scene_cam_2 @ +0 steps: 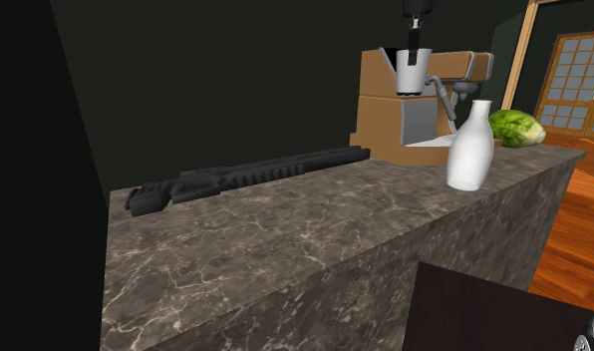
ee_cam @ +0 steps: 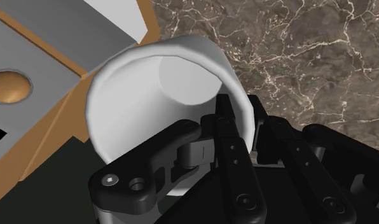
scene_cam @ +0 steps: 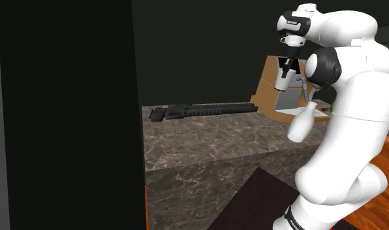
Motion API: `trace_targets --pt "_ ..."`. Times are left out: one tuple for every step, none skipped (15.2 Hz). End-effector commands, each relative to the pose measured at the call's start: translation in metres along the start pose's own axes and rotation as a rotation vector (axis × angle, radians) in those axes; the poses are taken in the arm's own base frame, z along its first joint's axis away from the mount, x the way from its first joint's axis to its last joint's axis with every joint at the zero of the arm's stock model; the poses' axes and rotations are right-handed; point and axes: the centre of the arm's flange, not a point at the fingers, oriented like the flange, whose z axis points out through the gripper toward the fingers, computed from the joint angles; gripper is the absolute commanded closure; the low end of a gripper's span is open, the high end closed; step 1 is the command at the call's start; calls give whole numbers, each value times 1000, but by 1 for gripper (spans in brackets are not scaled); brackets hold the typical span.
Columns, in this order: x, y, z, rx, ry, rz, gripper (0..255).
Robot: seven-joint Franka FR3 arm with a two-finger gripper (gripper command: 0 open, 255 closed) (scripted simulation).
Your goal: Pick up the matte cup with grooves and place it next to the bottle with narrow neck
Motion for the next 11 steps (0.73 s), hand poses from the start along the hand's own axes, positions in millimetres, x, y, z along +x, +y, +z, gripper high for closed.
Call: trace_targets --pt "2 -2 12 -1 1 0 255" --pt "2 -2 17 -1 1 0 255" --pt "2 -3 22 -1 1 0 255" --pt "2 -3 28 -1 1 0 255" --pt "2 -3 33 -1 1 0 255" --pt "3 -4 38 -1 1 0 255" --pt "3 -4 43 -1 1 0 255" --pt "3 -5 49 -1 1 0 255" --pt "3 -5 54 -1 1 0 255" --pt "4 -6 59 -1 1 0 255" --pt "4 -6 64 -1 1 0 255"
